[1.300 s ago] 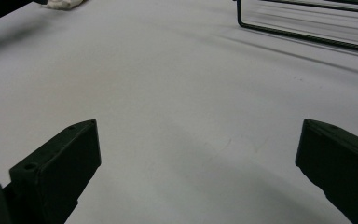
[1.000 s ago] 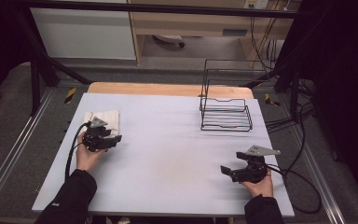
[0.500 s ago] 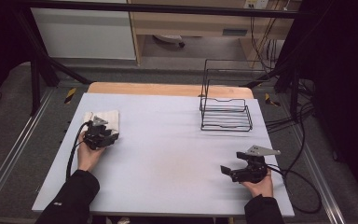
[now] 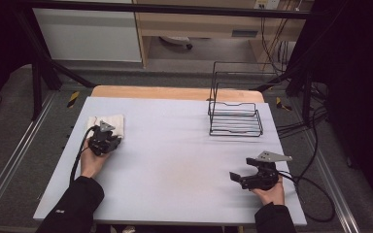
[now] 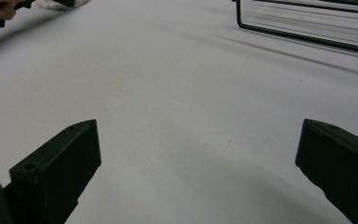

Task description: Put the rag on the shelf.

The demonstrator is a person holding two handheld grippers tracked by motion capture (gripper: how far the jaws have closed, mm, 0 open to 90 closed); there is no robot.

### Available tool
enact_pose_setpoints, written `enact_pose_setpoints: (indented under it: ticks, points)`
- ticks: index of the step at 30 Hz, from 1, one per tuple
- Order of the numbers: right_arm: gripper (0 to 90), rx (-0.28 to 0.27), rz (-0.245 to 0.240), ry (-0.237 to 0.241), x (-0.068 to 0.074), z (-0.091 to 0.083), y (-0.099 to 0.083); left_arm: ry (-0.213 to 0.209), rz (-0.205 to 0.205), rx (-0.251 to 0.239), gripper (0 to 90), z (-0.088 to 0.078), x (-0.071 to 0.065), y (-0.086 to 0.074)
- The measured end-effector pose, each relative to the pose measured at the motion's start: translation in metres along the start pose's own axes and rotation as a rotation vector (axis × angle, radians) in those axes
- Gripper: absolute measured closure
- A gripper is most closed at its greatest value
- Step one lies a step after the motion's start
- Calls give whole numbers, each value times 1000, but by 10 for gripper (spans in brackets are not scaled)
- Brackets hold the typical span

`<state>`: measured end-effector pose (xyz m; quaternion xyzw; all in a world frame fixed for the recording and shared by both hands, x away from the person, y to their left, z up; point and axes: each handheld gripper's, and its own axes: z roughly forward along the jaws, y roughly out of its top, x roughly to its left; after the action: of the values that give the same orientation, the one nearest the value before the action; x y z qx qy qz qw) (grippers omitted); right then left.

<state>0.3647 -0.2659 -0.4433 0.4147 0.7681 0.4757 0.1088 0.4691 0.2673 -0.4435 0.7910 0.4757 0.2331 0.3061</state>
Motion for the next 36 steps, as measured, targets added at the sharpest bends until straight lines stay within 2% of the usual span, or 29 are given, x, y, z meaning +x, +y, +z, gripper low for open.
enact_pose_setpoints:
  ticks: [7, 11, 18, 29, 33, 36]
  points:
    - [6, 1, 1, 1, 0, 0, 0, -5, -20, -7, 833, -1, 2, 0]
    - [6, -2, -1, 2, 0, 0, 0, -15, -40, -33, 839, -7, 2, 2]
    - [8, 1, 1, 5, 0, 0, 0, -67, -68, -71, 842, -22, -5, 7]
    - [10, 0, -1, 8, 0, 0, 0, -146, -19, -66, 843, -29, -48, 14]
    - [10, 0, -2, 9, 0, 0, 0, -176, -19, -69, 843, -31, -61, 15]
    - [10, 3, 3, 12, 1, 1, 0, -174, -3, -72, 843, -34, -69, 16]
